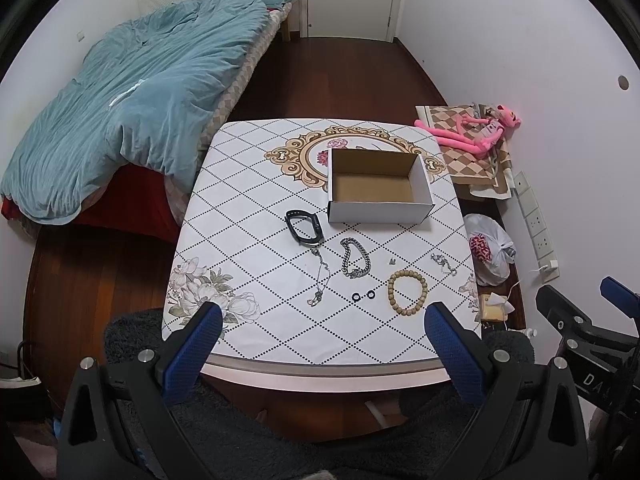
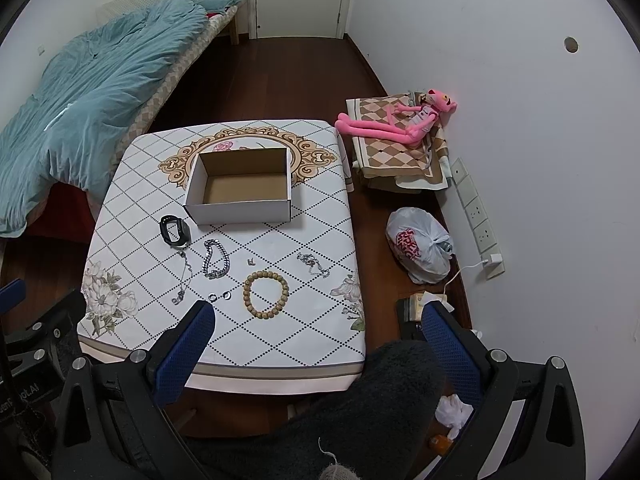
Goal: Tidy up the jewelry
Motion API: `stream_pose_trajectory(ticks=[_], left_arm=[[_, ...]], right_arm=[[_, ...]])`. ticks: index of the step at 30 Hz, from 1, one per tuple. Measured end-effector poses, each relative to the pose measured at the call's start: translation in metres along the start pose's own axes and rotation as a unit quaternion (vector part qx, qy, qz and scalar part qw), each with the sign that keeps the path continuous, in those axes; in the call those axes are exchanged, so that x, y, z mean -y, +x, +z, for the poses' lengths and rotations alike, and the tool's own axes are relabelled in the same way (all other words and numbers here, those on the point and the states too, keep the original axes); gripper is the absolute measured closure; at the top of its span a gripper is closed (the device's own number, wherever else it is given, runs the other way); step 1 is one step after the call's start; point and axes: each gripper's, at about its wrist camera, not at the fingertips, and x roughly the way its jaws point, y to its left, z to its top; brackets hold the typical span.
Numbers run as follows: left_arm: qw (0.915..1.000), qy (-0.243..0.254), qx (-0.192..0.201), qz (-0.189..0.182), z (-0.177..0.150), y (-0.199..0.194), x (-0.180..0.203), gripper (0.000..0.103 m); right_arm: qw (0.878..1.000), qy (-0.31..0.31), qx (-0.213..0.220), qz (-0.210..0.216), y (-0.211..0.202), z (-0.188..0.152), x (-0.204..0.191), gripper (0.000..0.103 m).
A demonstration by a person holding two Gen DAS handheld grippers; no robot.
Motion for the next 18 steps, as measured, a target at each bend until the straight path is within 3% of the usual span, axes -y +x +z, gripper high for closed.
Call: stream_pose_trajectory(ticks=[18], left_arm=[[1.0, 0.001, 0.0, 0.001, -0.0017, -0.0003, 0.0013, 0.0]], right_arm=[[1.0, 0.001, 0.0, 0.0, 0.0, -0.0001, 0.0001, 0.0]])
